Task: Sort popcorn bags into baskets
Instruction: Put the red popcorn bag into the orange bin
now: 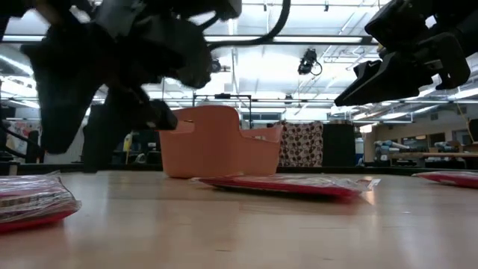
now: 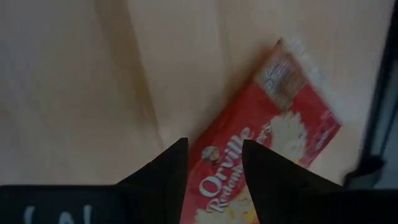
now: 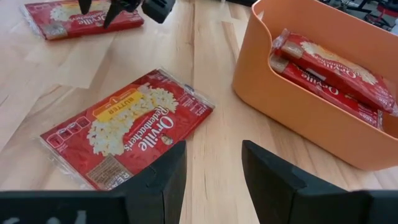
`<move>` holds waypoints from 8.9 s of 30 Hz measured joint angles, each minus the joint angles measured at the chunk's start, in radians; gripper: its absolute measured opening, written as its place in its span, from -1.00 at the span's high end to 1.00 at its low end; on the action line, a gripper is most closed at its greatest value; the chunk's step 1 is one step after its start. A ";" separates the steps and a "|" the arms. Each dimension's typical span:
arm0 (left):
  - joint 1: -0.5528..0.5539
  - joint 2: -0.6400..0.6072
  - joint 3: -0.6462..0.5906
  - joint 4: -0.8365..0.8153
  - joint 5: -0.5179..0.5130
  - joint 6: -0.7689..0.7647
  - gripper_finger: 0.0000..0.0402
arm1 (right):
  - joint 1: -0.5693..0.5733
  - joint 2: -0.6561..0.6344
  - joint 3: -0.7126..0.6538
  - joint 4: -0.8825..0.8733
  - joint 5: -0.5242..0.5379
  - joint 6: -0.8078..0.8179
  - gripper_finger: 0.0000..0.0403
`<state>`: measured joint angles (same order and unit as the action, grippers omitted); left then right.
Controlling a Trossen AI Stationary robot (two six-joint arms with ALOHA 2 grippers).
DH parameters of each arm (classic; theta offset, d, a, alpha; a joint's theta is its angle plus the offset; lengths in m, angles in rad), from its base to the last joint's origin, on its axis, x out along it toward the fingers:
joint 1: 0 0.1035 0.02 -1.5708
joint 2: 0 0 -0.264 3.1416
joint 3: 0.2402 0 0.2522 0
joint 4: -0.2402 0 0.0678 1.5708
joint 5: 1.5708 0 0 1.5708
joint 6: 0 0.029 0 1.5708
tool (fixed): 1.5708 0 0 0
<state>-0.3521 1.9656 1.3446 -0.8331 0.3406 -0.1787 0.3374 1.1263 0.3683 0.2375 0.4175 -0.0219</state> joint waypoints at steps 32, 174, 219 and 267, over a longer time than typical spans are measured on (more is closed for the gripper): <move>-0.120 -0.004 -0.091 0.060 -0.134 0.246 0.95 | 0.000 0.000 0.000 0.009 0.000 0.000 0.21; 0.030 0.207 0.675 -0.337 -0.896 0.031 0.99 | 0.001 0.000 0.000 -0.054 0.026 0.029 0.21; 0.619 0.097 0.677 -0.514 -0.668 -0.336 0.48 | 0.001 0.000 0.000 -0.060 0.034 0.025 0.21; 0.160 0.038 0.217 0.231 -0.545 0.382 0.38 | -0.103 0.386 0.460 -1.501 -0.226 0.650 0.38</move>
<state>-0.1918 2.0037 1.5616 -0.6016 -0.2039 0.2035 0.2343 1.5119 0.8284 -1.2639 0.1912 0.6283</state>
